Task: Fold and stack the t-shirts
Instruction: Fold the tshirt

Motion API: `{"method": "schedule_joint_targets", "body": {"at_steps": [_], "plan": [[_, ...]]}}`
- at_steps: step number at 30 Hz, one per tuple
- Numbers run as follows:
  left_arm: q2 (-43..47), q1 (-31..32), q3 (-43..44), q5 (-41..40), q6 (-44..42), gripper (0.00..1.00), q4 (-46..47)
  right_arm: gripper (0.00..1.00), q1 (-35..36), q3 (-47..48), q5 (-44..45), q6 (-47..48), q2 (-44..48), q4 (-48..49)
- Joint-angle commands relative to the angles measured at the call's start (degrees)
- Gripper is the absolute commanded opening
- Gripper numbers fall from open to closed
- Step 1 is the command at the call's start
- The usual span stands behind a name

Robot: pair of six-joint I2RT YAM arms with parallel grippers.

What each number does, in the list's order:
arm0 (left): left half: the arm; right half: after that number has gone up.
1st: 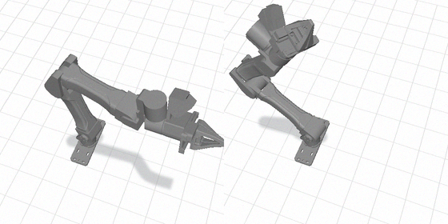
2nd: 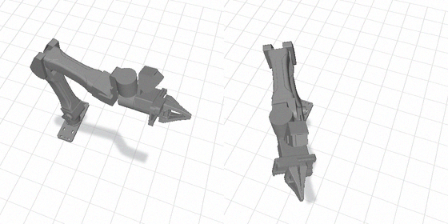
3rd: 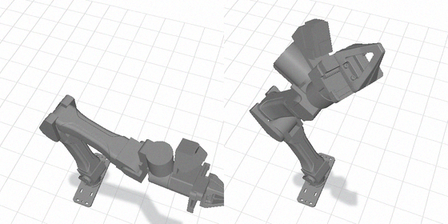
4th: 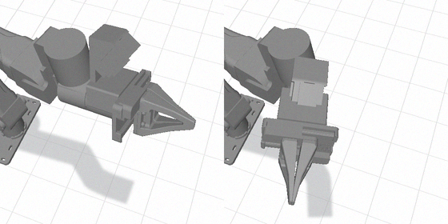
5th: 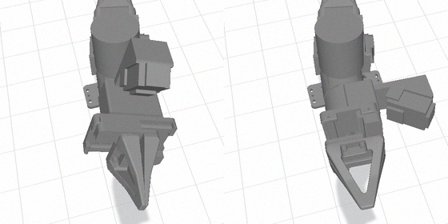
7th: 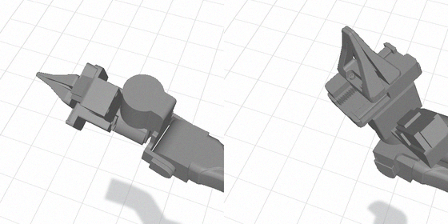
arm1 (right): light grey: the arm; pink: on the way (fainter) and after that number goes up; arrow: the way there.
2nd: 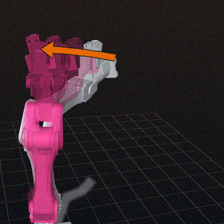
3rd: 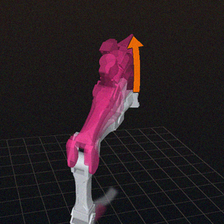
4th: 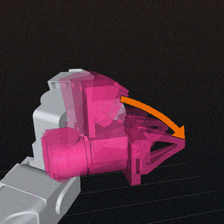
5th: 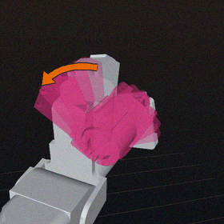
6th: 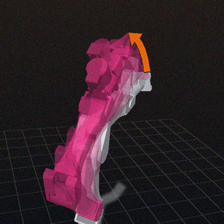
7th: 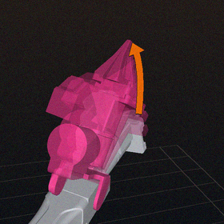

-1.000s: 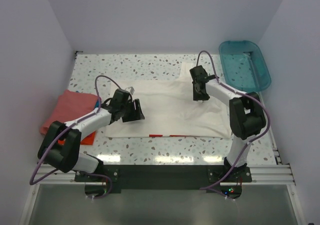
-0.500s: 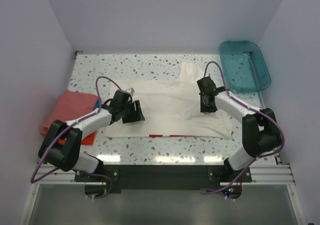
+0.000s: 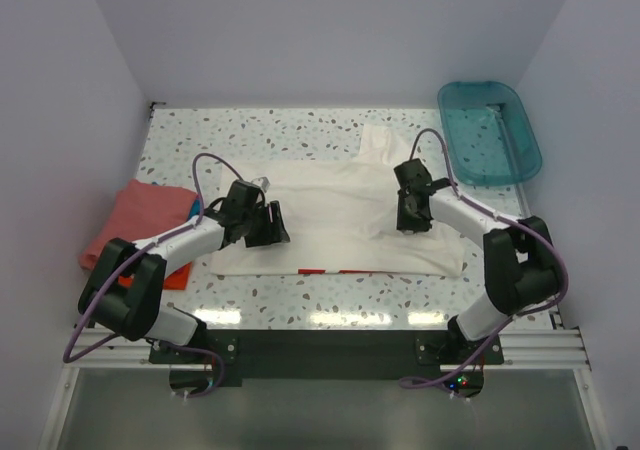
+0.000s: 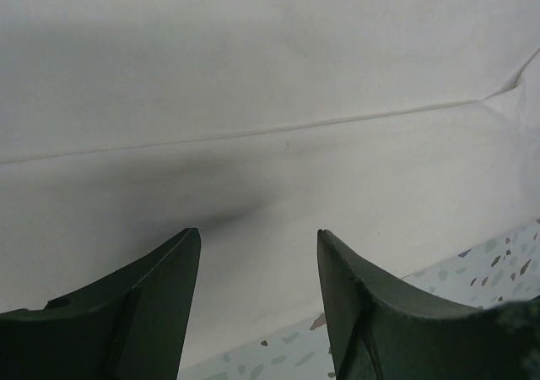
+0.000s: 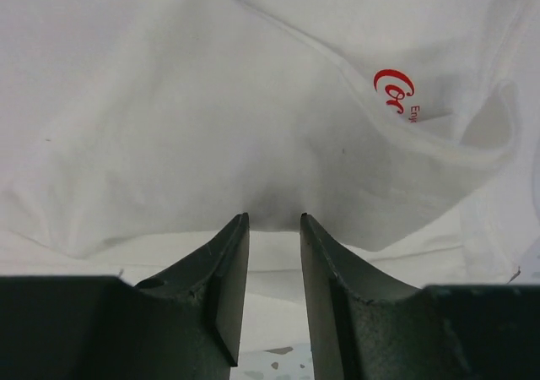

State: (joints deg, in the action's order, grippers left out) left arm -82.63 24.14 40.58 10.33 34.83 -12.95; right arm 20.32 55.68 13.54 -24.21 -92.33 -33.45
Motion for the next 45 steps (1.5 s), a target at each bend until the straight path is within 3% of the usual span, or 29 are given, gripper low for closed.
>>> {"method": "schedule_joint_targets", "body": {"at_steps": [1,6,19,35,38,43,45], "plan": [[-0.07,0.2,-0.32,1.1,-0.81,0.62,1.79,0.36,0.16,5.22,1.31,-3.38,5.58,0.76],[0.1,0.2,-0.41,1.1,-0.73,0.62,1.79,0.36,0.16,8.47,4.74,-5.23,3.22,1.72],[0.36,0.2,-0.67,0.57,-0.99,0.62,1.26,0.35,0.16,17.79,8.08,-8.93,-13.13,6.47],[0.19,0.2,-0.94,0.48,-0.9,0.62,1.35,0.35,0.07,17.71,10.63,-9.9,-18.23,7.26],[0.1,0.2,-0.94,0.4,-0.9,0.62,1.35,0.3,0.07,17.44,10.81,-9.9,-17.79,7.44],[-0.07,0.2,-0.85,0.4,-0.82,0.62,1.44,0.1,0.16,17.18,10.72,-9.9,-16.12,7.35],[-0.16,0.2,-0.94,0.4,-0.82,0.62,1.52,0.07,0.16,17.27,10.81,-9.55,-15.25,7.09]]}}
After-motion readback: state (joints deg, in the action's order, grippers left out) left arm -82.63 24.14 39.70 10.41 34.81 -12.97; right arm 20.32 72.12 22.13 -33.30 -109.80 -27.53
